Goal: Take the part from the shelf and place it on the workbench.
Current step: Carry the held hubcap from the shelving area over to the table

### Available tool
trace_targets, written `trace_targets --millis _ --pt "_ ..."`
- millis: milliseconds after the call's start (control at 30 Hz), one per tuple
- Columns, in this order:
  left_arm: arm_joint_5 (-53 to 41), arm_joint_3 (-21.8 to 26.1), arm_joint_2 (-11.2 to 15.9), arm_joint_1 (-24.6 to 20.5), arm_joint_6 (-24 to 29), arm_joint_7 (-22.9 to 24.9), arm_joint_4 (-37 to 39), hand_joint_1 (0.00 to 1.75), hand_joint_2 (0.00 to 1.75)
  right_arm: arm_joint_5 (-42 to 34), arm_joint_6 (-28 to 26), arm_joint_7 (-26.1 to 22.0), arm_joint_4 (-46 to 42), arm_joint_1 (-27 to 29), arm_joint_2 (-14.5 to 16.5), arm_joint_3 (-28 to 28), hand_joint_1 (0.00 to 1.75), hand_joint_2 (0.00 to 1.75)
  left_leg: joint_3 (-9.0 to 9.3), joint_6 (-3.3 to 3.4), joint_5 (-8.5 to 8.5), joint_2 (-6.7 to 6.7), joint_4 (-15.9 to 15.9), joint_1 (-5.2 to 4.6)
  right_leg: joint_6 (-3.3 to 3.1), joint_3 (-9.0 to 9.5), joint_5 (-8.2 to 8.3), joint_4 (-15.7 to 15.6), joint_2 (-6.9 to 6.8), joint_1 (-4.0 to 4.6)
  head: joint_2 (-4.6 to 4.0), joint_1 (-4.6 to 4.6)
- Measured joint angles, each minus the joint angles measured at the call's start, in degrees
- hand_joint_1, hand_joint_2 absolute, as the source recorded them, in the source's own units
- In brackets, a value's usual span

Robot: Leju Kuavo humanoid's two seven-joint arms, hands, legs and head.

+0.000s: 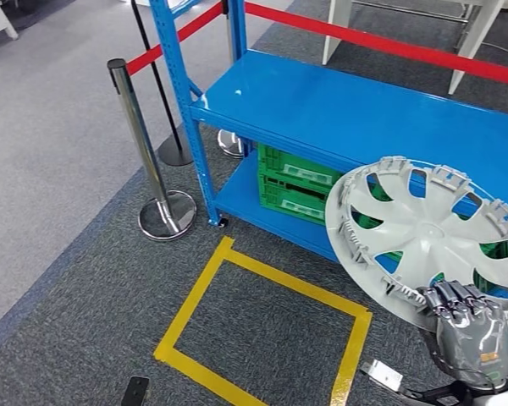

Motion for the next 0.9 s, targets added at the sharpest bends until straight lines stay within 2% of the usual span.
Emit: trace_targets --millis 33,100,133,167,200,233,267,300,333,367,400,433,467,500,533,567,600,633,667,700,767,800,833,867,900 --pt "-0.03 0.0 0.03 -0.02 0.03 0.0 0.0 0.0 1.75 0.11 -0.01 0.32 0.02 -0.03 -0.13 0.05 1.75 1.75 0.43 0.35 -0.25 0.56 -1.1 -0.39 0.16 -0.07 0.03 -0.03 -0.61 -0.02 0.01 0.0" --pt "-0.07 0.0 0.01 0.05 0.08 0.01 0.0 0.0 1.75 0.32 -0.02 0.73 0.04 -0.1 -0.45 0.23 1.75 1.75 0.59 0.57 0.04 -0.27 -2.28 -0.42 0.63 -0.06 -0.06 -0.25 -1.57 -0.05 0.01 -0.03" --pt "-0.12 -0.01 -0.01 0.08 0.1 0.01 0.0 0.0 1.75 0.4 -0.02 0.8 0.07 -0.13 -0.63 0.37 1.75 1.75 0.8 0.72 0.35 -0.88 -2.96 -0.2 0.84 -0.18 -0.49 -0.01 -0.91 -0.09 0.01 0.05" --pt "-0.17 -0.01 -0.02 0.04 0.12 0.02 0.0 0.0 1.75 0.46 -0.02 0.85 0.09 -0.15 -0.85 0.5 1.75 1.75 1.0 0.9 0.72 -1.49 -3.61 0.06 1.02 -0.72 -1.37 1.1 0.46 -0.12 0.01 0.16" --pt "-0.22 -0.02 -0.07 -0.05 0.13 0.03 0.0 0.0 1.75 0.53 -0.02 0.89 0.13 -0.14 -1.08 0.61 1.75 1.75 1.15 1.03 1.03 -2.07 -4.11 0.31 1.17 -1.9 -2.74 3.42 2.27 -0.18 0.01 0.3" --pt "-0.26 -0.04 -0.14 -0.15 0.1 0.03 0.0 0.0 1.75 0.63 -0.02 0.93 0.19 -0.14 -1.3 0.72 1.75 1.75 1.07 1.11 1.15 -2.72 -4.21 0.32 1.3 -3.66 -4.38 7.04 3.97 -0.21 0.01 0.4" --pt "-0.29 -0.06 -0.21 -0.2 0.06 0.04 -0.01 0.0 1.75 0.74 -0.02 0.95 0.24 -0.13 -1.49 0.81 1.75 1.75 0.93 1.15 1.19 -3.39 -4.15 0.35 1.45 -5.67 -5.84 10.94 4.89 -0.23 0.01 0.44" --pt "-0.32 -0.09 -0.29 -0.18 0.02 0.07 -0.01 0.0 1.75 0.83 -0.02 0.96 0.32 -0.11 -1.64 0.87 1.75 1.75 0.85 1.13 1.2 -4.1 -4.03 0.38 1.63 -7.34 -6.55 13.98 5.26 -0.25 0.01 0.48" --pt "-0.33 -0.14 -0.36 -0.14 -0.01 0.1 -0.01 0.0 1.75 0.9 -0.02 0.96 0.39 -0.1 -1.76 0.92 1.75 1.75 0.81 1.09 1.18 -4.84 -3.89 0.42 1.81 -8.24 -6.2 15.3 5.38 -0.31 0.0 0.46" --pt "-0.34 -0.19 -0.41 -0.1 -0.01 0.13 -0.01 0.0 1.75 0.91 -0.02 0.95 0.46 -0.08 -1.87 0.98 1.75 1.75 0.79 1.0 1.14 -5.58 -3.67 0.49 2.01 -7.99 -4.67 14.21 5.45 -0.44 0.0 0.47" --pt "-0.34 -0.25 -0.45 -0.09 -0.01 0.16 -0.01 0.0 1.75 0.93 -0.02 0.95 0.52 -0.06 -1.99 1.05 1.75 1.75 0.76 0.83 1.03 -6.37 -3.34 0.6 2.27 -6.79 -2.35 11.19 5.8 -0.69 0.0 0.48" --pt "-0.34 -0.3 -0.47 -0.1 -0.02 0.17 -0.01 0.0 1.75 0.96 -0.02 0.97 0.58 -0.06 -2.09 1.16 1.75 1.75 0.59 0.54 0.86 -7.15 -2.91 0.68 2.56 -5.26 -0.54 7.7 6.96 -1.04 0.01 0.49" --pt "-0.35 -0.34 -0.47 -0.17 -0.02 0.18 -0.01 0.0 1.75 1.01 -0.02 1.03 0.62 -0.05 -2.19 1.29 1.75 1.75 0.16 0.21 0.66 -7.92 -2.13 0.69 2.69 -3.86 0.6 4.45 8.41 -1.4 0.01 0.54" --pt "-0.36 -0.36 -0.46 -0.24 -0.01 0.19 -0.01 0.0 1.75 1.1 -0.03 1.16 0.68 -0.05 -2.27 1.4 1.75 1.75 -0.41 -0.12 0.59 -8.64 -1.5 0.68 2.58 -2.94 1.04 2.49 9.6 -1.62 0.02 0.54" --pt "-0.36 -0.37 -0.44 -0.25 0.01 0.19 0.0 0.0 1.75 1.2 -0.04 1.34 0.73 -0.07 -2.33 1.5 1.75 1.75 -1.03 -0.42 0.66 -9.32 -1.0 0.66 2.33 -2.65 0.78 1.9 10.34 -1.66 0.02 0.53" --pt "-0.36 -0.38 -0.43 -0.21 0.04 0.2 0.0 0.0 1.75 1.32 -0.05 1.52 0.75 -0.06 -2.4 1.59 1.75 1.75 -1.56 -0.65 0.83 -9.99 -0.65 0.65 1.99 -2.61 0.74 1.78 10.13 -1.58 0.02 0.49" --pt "-0.36 -0.38 -0.33 -0.08 0.09 0.2 0.0 0.0 1.75 1.43 -0.06 1.68 0.78 -0.06 -2.48 1.66 1.75 1.75 -1.88 -0.85 0.95 -10.59 -0.64 0.73 1.68 -2.65 0.82 2.0 9.35 -1.62 0.02 0.45" --pt "-0.36 -0.39 -0.31 0.05 0.13 0.2 -0.01 0.0 1.75 1.51 -0.06 1.79 0.78 -0.08 -2.57 1.72 1.75 1.75 -2.16 -1.1 0.77 -10.46 -0.32 0.71 1.49 -2.63 0.88 1.99 8.68 -1.69 0.02 0.37" --pt "-0.36 -0.39 -0.3 0.1 0.16 0.2 -0.01 0.0 1.75 1.59 -0.06 1.86 0.78 -0.05 -2.67 1.77 1.75 1.75 -2.74 -1.43 0.04 -9.49 0.81 0.71 1.23 -2.56 0.9 1.94 7.9 -1.79 0.02 0.11" --pt "-0.36 -0.39 -0.29 0.05 0.18 0.2 -0.02 0.0 1.75 1.64 -0.06 1.91 0.77 -0.04 -2.74 1.81 1.75 1.75 -3.82 -1.79 -1.28 -7.95 3.11 0.76 0.96 -2.48 0.88 1.89 7.05 -1.85 0.02 -0.15" --pt "-0.36 -0.39 -0.4 -0.13 0.18 0.2 -0.02 0.0 1.75 1.69 -0.06 1.95 0.74 -0.03 -2.86 1.86 1.75 1.75 -7.28 -2.49 -4.69 -4.79 10.52 1.07 0.54 -2.38 0.73 1.89 5.34 -1.58 0.02 -0.63" --pt "-0.36 -0.39 -0.41 -0.17 0.17 0.2 -0.02 0.0 1.75 1.69 -0.06 1.96 0.74 -0.03 -2.89 1.88 1.75 1.75 -8.9 -2.67 -5.83 -4.13 13.92 1.28 0.45 -2.33 0.65 1.89 4.48 -1.47 0.02 -0.64" --pt "-0.36 -0.39 -0.42 -0.15 0.17 0.2 -0.02 0.0 1.75 1.7 -0.06 1.97 0.74 -0.04 -2.92 1.91 1.75 1.75 -9.75 -2.72 -5.98 -3.87 15.67 1.42 0.38 -2.27 0.56 1.89 3.65 -1.38 0.02 -0.64" --pt "-0.36 -0.39 -0.43 -0.1 0.17 0.2 -0.02 0.0 1.75 1.7 -0.06 1.98 0.74 -0.05 -2.92 1.93 1.75 1.75 -9.57 -2.65 -5.06 -3.75 15.27 1.49 0.34 -2.17 0.46 1.9 2.88 -1.31 0.02 -0.66" --pt "-0.36 -0.39 -0.43 -0.07 0.17 0.2 -0.02 0.0 1.75 1.7 -0.06 1.98 0.74 -0.06 -2.92 1.97 1.75 1.75 -8.3 -2.41 -3.24 -3.49 12.66 1.47 0.33 -2.02 0.34 1.89 2.14 -1.24 0.01 -0.65"
